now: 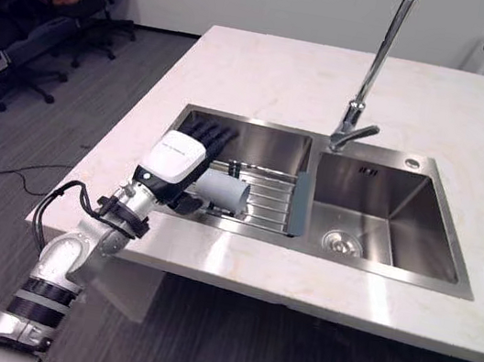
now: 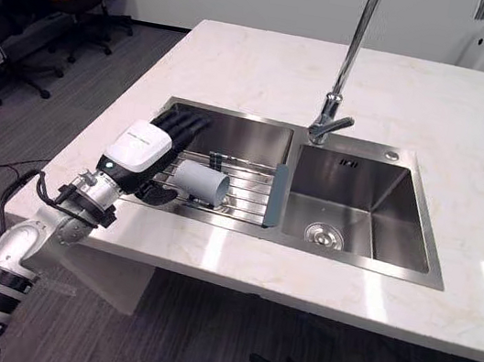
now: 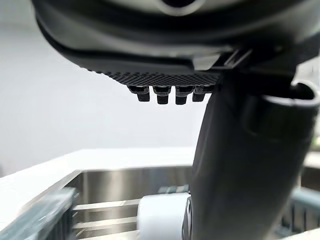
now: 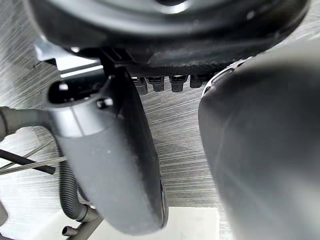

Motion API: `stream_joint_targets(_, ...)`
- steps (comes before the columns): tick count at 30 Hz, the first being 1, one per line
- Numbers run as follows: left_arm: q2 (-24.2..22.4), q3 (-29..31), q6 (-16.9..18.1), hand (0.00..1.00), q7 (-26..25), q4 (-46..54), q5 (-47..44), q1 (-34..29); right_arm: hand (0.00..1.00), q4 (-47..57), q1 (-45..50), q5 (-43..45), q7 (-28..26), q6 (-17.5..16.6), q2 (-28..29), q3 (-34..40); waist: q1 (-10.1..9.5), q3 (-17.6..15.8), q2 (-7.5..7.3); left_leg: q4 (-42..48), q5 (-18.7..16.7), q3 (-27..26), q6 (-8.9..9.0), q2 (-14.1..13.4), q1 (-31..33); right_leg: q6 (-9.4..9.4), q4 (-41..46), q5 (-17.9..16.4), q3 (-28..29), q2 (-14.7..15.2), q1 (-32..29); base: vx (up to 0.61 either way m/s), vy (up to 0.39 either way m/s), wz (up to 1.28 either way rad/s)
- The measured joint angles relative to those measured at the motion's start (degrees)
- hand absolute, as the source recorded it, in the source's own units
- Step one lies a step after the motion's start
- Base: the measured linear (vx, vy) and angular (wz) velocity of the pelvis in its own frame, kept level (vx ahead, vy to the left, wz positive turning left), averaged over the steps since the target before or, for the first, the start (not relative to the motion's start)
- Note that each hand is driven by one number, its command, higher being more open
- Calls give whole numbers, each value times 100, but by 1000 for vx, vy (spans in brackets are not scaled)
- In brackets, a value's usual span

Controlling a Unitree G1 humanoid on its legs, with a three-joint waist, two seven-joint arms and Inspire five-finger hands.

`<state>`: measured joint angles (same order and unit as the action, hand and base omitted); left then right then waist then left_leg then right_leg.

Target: Walk over to the sink, pick up the cup, carry it to the dishwasher, place the cup inside the dishwasher, then close the dishwasher door

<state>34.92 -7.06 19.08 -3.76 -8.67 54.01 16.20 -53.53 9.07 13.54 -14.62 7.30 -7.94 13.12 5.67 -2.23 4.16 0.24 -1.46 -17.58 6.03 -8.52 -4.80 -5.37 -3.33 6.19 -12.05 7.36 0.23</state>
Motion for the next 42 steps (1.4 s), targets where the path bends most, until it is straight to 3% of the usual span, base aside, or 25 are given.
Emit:
stream_joint_targets(5, 145, -187, 24, 100, 59, -98, -399, 252, 100, 8, 54, -20, -3, 82, -23, -9, 66, 17, 25, -93, 88, -43, 9, 9, -50, 29, -151, 130, 39, -20, 41, -84, -21, -7)
stream_joint_targets(9, 138, -332, 46, 100, 524, -80, -1413, 410, 100, 10, 104, -110, 5, 105, -34, -18, 225, 60, 77, -436, 250, -89, 62, 13, -242, 62, -179, 136, 55, -64, 61, -70, -27, -3)
stream_joint_targets(13, 128, -458, -34, 100, 669, -134, -1910, 591, 100, 89, 240, -152, 7, 117, -23, -21, 289, 66, 69, -517, 270, -170, 95, 6, -308, 65, -183, 143, 118, -88, 53, -39, -13, -9)
stream_joint_targets(21, 48, -478, -363, 100, 612, -1066, -1924, 1007, 100, 155, 266, -171, 5, 155, 12, -89, 403, 84, 50, -517, 251, -305, 91, -23, -328, 24, -183, 182, 241, -131, -16, 7, -13, -9)
stream_joint_targets(32, 46, -720, -418, 100, 532, -1492, -1458, 1122, 100, 239, 279, -193, 7, 268, 11, -222, 476, 129, -28, -517, 237, -341, 93, -18, -340, 22, -189, 185, 267, -127, -27, -27, -13, -1)
stream_joint_targets(42, 88, -960, -245, 100, 1230, -1912, -1521, 1482, 100, 286, 271, -250, -45, 286, 14, -222, 559, 130, -26, -516, 222, -385, 100, -24, -336, 22, -188, 186, 304, -135, -55, -7, -5, -1)
